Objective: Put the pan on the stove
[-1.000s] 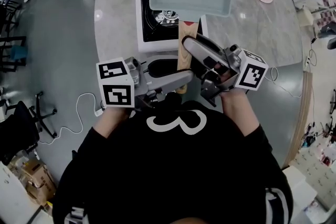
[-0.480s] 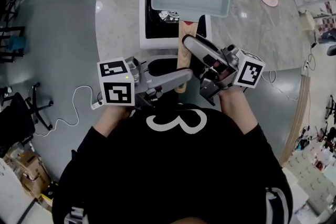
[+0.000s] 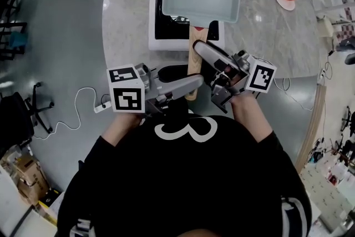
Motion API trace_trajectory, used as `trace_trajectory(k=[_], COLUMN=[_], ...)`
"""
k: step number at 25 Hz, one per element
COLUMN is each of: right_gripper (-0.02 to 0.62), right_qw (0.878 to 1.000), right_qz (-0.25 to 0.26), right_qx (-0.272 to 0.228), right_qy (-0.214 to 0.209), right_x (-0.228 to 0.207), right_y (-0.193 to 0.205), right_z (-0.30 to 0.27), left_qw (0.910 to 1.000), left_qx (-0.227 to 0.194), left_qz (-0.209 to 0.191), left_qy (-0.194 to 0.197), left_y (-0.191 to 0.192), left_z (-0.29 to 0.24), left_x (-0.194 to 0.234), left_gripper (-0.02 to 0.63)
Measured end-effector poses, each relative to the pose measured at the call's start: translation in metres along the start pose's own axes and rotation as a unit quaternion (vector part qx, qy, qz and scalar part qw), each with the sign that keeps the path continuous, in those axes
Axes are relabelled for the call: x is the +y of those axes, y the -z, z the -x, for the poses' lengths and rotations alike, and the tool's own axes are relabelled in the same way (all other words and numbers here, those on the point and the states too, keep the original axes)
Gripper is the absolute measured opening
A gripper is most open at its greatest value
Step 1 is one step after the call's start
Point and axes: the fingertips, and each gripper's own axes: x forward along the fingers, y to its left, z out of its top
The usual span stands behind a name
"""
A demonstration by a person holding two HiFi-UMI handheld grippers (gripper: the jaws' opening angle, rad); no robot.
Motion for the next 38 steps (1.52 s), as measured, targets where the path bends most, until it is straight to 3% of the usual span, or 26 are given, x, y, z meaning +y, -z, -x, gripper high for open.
trace_trajectory(k=[38], right_gripper=[0.155], right_qw=[0.995], right_qz=[-0.094], right_qx=[0.012], right_qy=[0.024], right_x=[-0.062], right_y=[0.033], right_z=[0.012], left_qw=[0.9953], left_qx=[-0.020], left_qz=[0.079], left_qy=[-0.052], left_y=[0.030], left_z=[0.009], left_x=[0.045], left_gripper=[0.154])
